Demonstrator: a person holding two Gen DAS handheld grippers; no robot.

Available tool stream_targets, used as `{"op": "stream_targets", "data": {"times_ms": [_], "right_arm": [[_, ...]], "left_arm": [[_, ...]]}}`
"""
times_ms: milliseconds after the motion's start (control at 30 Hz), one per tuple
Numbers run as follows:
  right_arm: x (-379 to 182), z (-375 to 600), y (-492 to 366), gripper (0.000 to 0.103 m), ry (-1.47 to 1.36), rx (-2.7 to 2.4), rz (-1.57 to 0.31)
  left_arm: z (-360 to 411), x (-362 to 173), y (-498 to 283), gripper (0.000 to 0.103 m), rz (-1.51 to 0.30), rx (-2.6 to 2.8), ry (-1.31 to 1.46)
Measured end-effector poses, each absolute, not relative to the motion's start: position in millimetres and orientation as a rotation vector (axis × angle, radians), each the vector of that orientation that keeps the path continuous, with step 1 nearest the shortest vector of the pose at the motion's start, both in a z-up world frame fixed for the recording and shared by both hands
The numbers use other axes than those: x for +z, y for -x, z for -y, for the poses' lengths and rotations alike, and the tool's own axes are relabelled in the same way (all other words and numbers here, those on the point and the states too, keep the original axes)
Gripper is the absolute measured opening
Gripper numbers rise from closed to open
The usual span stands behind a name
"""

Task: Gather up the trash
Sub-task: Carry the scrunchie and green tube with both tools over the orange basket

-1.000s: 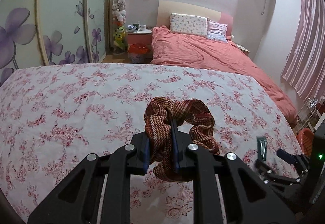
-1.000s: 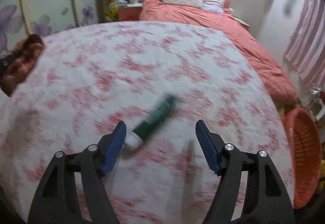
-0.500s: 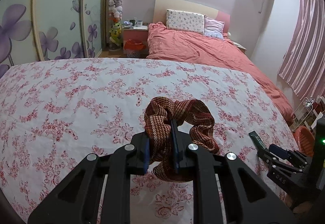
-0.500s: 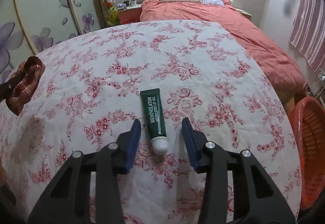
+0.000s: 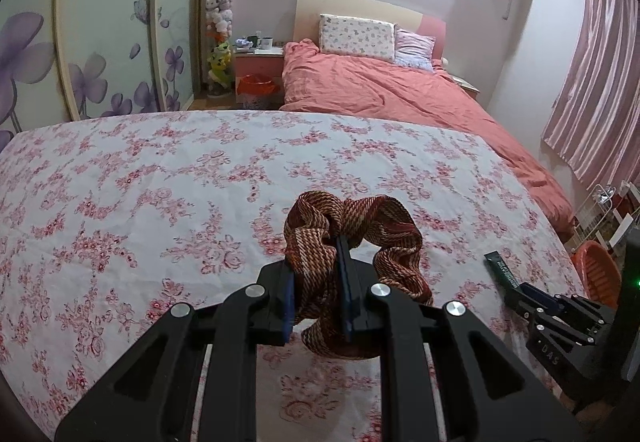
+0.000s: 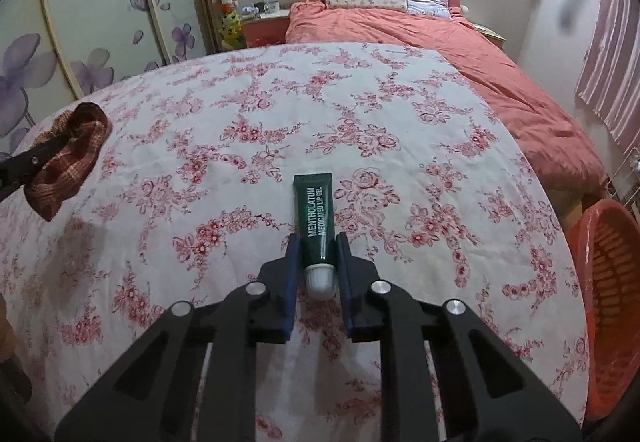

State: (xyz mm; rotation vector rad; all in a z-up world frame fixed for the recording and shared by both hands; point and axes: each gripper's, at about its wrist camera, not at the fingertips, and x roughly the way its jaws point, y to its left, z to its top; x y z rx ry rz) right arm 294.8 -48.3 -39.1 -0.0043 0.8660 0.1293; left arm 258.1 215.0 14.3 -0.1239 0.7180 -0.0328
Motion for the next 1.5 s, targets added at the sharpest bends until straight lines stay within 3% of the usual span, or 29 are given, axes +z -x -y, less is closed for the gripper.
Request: {"op": "stream_targets", "data": {"times_ms": [700, 1500], "right_arm": [[67.0, 141.2, -204.0, 0.018, -0.132, 0.021, -0.541], [69.7, 317.3, -127.1, 0.018, -0.299, -0.282, -0.44]], "left_arm": [[-121.6, 60.4, -224.8, 0.017, -0.64, -0.179, 0.049], [69.3, 60.6, -198.6, 0.017, -0.653, -0.542, -0.025]]}}
